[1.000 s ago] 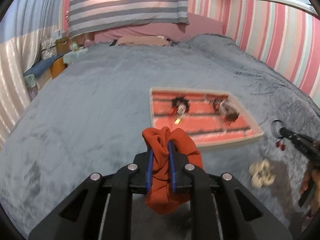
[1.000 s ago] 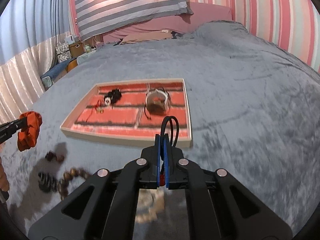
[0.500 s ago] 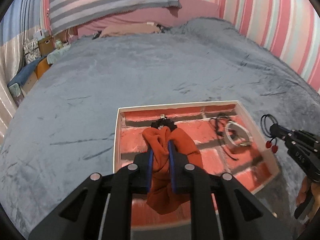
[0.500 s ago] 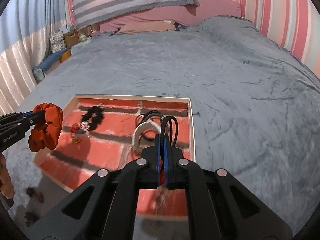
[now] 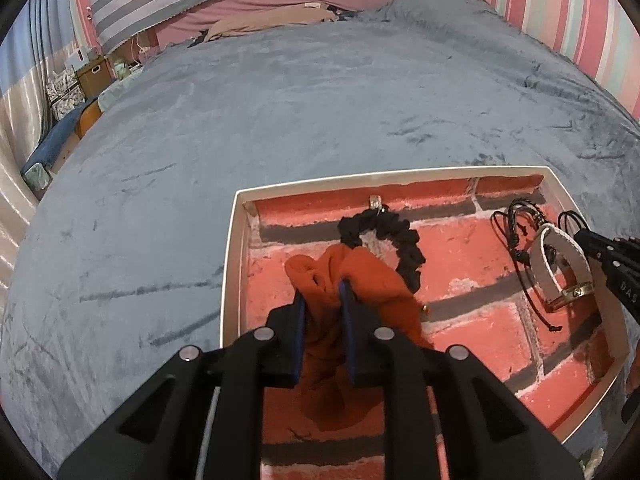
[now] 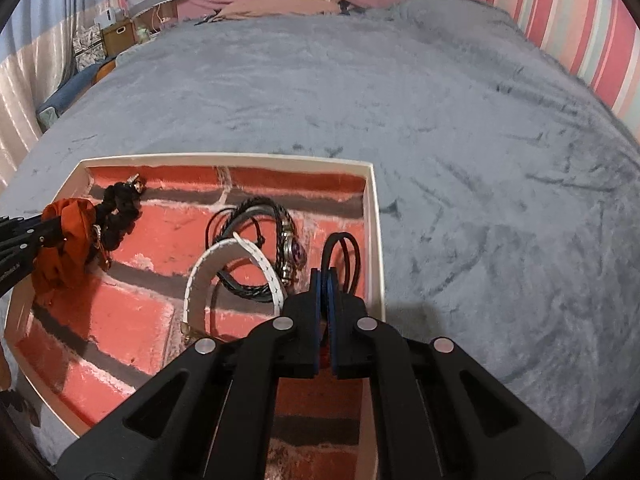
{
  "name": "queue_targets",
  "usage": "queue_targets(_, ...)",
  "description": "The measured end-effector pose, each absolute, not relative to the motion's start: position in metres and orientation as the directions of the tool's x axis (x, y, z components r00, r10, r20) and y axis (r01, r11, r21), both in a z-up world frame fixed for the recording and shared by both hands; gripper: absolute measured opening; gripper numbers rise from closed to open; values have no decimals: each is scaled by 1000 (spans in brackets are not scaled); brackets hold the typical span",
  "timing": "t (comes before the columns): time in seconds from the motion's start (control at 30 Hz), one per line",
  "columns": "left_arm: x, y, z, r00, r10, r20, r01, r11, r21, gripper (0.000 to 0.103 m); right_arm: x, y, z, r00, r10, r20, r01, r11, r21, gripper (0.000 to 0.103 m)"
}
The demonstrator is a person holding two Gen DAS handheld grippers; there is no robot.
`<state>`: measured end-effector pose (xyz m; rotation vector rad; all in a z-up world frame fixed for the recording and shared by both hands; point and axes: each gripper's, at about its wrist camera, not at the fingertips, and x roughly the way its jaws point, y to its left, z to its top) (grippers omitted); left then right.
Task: Organize jewelry
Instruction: 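Carry both items into the tray and open both tools to release, then grasp the black claw clip with left tool while right tool grasps the cream scrunchie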
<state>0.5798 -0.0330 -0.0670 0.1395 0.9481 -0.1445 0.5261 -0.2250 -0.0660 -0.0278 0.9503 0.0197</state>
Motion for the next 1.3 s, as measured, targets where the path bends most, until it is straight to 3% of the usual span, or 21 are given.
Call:
queue_targets(0.13,580,-33,-66,573,-46,-819,179,981,69,26,528,-225,-71,558,23,-830,-32,999,7,5)
queue_targets(0.23,576,-33,-62,579,-51,-814,182,981,67,34,527,-224,-66,557,22,-830,-38,999,1,15)
queue_targets(0.37,569,-31,-52,594,-62,-802,185,981,62,50,520,-225,-50,589,19,-808,-39,999,-5,51)
queue_targets(0.53,558,-27,-31,621,-86,-779,182,983,36,57,509,-224,-28,617,6,-787,-42,999,-26,57)
queue_targets(0.7,540,-22,0,670,-106,-735,174,985,17,72,489,-225,-1,678,-9,-735,-37,998,-46,84)
queue_targets(0.8,524,-16,16,696,-120,-708,172,985,1,83,473,-225,13,705,0,-710,-42,998,-42,90)
queue_targets(0.97,493,3,38,721,-144,-677,150,987,-49,83,438,-225,39,756,-6,-655,-35,998,-50,99)
queue_targets(1.3,409,33,66,774,-128,-620,129,991,-43,83,356,-223,61,801,9,-599,-23,1000,-16,99)
